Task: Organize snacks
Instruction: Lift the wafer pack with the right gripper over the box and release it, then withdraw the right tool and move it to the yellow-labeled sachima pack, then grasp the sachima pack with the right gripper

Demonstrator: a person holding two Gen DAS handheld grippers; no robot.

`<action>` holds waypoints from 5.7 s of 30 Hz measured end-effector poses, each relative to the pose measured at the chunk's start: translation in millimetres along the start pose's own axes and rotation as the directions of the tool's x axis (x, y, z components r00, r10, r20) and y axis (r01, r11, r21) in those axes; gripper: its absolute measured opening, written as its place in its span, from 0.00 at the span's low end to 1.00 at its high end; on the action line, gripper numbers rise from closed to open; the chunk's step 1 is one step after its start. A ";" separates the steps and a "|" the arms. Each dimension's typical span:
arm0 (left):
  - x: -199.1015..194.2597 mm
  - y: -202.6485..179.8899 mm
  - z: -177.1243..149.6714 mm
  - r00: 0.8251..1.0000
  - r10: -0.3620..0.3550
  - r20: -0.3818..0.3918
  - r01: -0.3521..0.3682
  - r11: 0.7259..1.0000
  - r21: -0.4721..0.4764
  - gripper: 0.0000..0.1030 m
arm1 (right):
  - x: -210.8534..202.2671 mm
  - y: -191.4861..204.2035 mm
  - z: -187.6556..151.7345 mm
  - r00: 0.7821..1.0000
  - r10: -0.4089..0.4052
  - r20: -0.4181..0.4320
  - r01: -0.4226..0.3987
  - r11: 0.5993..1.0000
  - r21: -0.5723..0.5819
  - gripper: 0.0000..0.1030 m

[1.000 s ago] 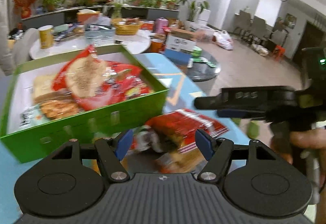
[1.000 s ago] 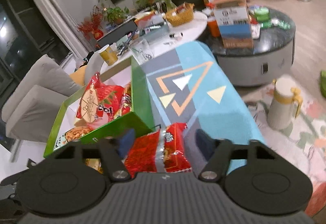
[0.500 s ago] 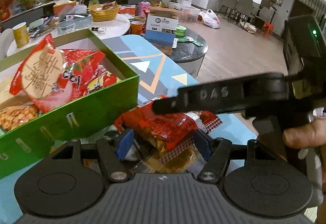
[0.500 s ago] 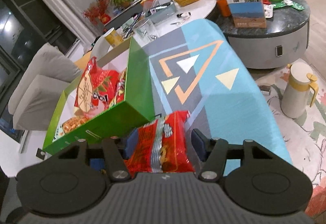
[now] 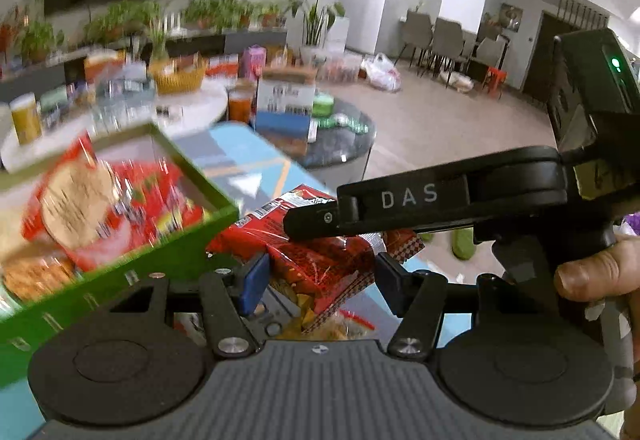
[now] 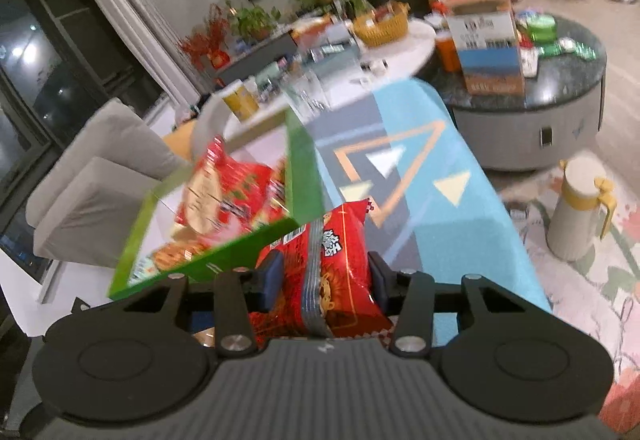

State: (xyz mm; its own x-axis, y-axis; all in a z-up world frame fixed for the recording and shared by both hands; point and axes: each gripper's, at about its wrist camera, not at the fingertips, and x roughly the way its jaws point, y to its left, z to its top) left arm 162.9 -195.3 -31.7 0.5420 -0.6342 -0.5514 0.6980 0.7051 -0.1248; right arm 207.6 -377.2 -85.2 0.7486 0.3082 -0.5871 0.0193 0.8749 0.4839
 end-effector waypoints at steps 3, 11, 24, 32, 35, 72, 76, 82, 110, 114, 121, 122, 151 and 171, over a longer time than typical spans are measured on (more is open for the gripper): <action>-22.4 -0.7 5.5 0.998 0.015 0.054 -0.016 1.000 0.017 0.53 | -12.8 16.5 5.6 0.999 0.026 0.037 -0.025 0.999 -0.020 0.26; -82.2 22.1 3.7 0.986 0.091 0.137 -0.093 0.996 0.012 0.53 | -16.7 67.2 13.5 0.989 0.135 0.057 -0.131 0.989 -0.073 0.26; -119.2 87.7 4.7 0.960 0.217 0.178 -0.204 0.975 -0.085 0.53 | 32.4 137.4 21.8 0.975 0.223 0.003 -0.221 0.967 -0.124 0.26; -105.8 125.3 6.7 0.956 0.233 0.179 -0.225 0.972 -0.067 0.53 | 64.8 148.0 29.0 0.972 0.233 -0.015 -0.233 0.965 -0.116 0.26; -97.2 138.4 6.2 0.956 0.242 0.164 -0.232 0.970 -0.076 0.53 | 80.1 149.4 29.9 0.973 0.229 -0.026 -0.231 0.967 -0.107 0.26; -123.9 147.0 -37.6 0.930 0.356 0.095 -0.345 0.932 -0.114 0.58 | 36.7 142.4 7.9 0.997 0.066 0.038 -0.056 0.975 -0.215 0.41; -131.9 136.1 -50.8 0.932 0.355 0.074 -0.344 0.930 -0.129 0.58 | 21.5 140.2 -1.7 0.997 0.051 0.052 -0.038 0.972 -0.231 0.42; -137.8 120.3 -72.3 0.933 0.358 0.025 -0.350 0.924 -0.154 0.60 | 10.1 135.5 -22.7 0.998 0.029 0.048 -0.017 0.972 -0.233 0.42; -131.0 97.4 -122.4 0.881 0.444 -0.166 -0.469 0.867 -0.170 0.68 | 10.2 125.3 -92.5 0.999 -0.051 0.004 0.050 0.956 -0.289 0.44; -126.3 99.1 -124.1 0.879 0.441 -0.182 -0.471 0.863 -0.184 0.68 | 12.7 123.6 -95.9 0.998 -0.060 -0.004 0.057 0.958 -0.282 0.44; -114.0 94.5 -121.3 0.890 0.418 -0.184 -0.449 0.874 -0.185 0.72 | 26.9 122.8 -101.8 0.996 -0.092 -0.019 0.084 0.962 -0.259 0.47; -111.3 92.8 -122.1 0.884 0.430 -0.183 -0.459 0.872 -0.171 0.73 | 30.2 122.6 -103.1 0.995 -0.097 -0.026 0.087 0.963 -0.255 0.47; -123.5 122.5 -125.2 0.908 0.387 -0.162 -0.418 0.861 -0.288 0.72 | 73.9 128.5 -98.2 0.978 -0.202 -0.054 0.185 0.955 -0.231 0.47; -107.4 122.1 -129.4 0.917 0.366 -0.158 -0.397 0.881 -0.259 0.55 | 91.0 129.2 -103.0 0.961 -0.275 -0.031 0.254 0.921 -0.294 0.47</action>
State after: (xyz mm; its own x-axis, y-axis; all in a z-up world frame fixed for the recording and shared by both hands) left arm 129.3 0.0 -94.5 0.6786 -0.2728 -0.6819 0.2782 0.9547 -0.1052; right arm 210.0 -197.7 -142.9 0.6938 0.0670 -0.7170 0.0133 0.9943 0.1059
